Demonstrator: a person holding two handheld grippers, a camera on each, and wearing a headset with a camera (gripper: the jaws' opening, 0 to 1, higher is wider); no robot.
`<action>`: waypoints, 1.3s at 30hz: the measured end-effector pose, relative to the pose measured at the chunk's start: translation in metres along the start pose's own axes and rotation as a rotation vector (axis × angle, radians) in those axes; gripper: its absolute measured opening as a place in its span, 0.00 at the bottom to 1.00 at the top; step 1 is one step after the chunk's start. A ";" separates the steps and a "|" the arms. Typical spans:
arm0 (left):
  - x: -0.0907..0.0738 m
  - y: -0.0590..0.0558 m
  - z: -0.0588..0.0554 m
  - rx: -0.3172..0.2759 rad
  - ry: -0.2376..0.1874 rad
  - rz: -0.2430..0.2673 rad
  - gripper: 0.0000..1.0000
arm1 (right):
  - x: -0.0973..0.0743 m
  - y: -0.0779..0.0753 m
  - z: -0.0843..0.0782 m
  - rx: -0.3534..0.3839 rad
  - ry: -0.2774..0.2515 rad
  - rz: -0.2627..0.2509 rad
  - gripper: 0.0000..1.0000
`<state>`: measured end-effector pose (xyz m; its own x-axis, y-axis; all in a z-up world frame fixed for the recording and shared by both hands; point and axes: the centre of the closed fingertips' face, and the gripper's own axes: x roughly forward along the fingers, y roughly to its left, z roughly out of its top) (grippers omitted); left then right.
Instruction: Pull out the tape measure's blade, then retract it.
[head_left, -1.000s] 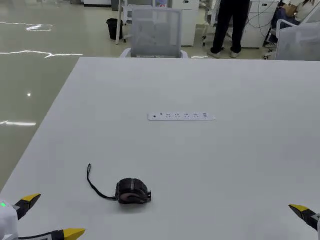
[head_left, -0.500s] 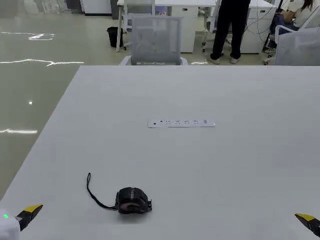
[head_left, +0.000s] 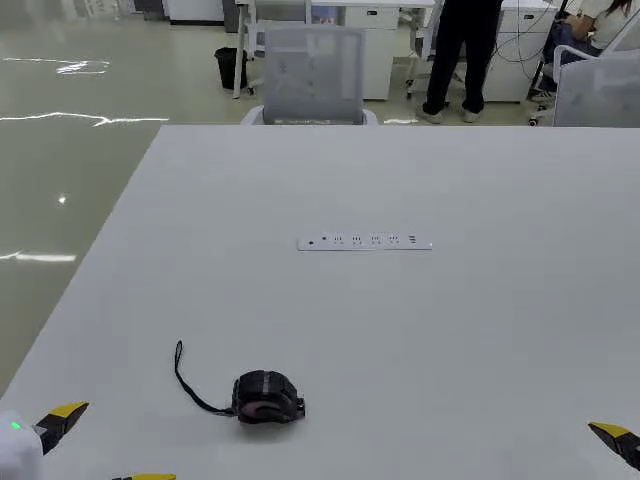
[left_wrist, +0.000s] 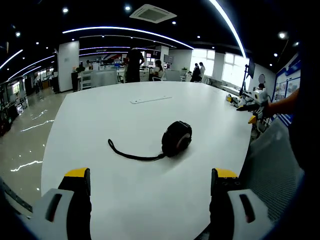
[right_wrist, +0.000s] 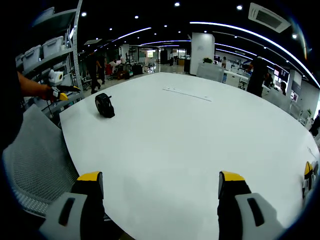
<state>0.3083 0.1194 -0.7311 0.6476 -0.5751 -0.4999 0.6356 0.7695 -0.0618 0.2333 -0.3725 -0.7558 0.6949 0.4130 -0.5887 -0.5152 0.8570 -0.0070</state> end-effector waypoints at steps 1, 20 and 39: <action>0.000 0.000 0.000 0.000 0.000 -0.001 0.99 | 0.000 -0.001 0.000 -0.003 0.001 -0.002 0.98; 0.010 0.001 0.008 0.032 -0.001 -0.022 0.99 | 0.008 0.001 0.008 -0.022 -0.008 0.018 0.96; 0.031 -0.009 0.028 0.089 0.004 -0.086 0.99 | 0.016 0.009 0.015 -0.063 0.002 0.071 0.89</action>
<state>0.3341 0.0869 -0.7218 0.5874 -0.6366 -0.4997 0.7235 0.6897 -0.0282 0.2474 -0.3541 -0.7529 0.6542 0.4716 -0.5913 -0.5938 0.8045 -0.0154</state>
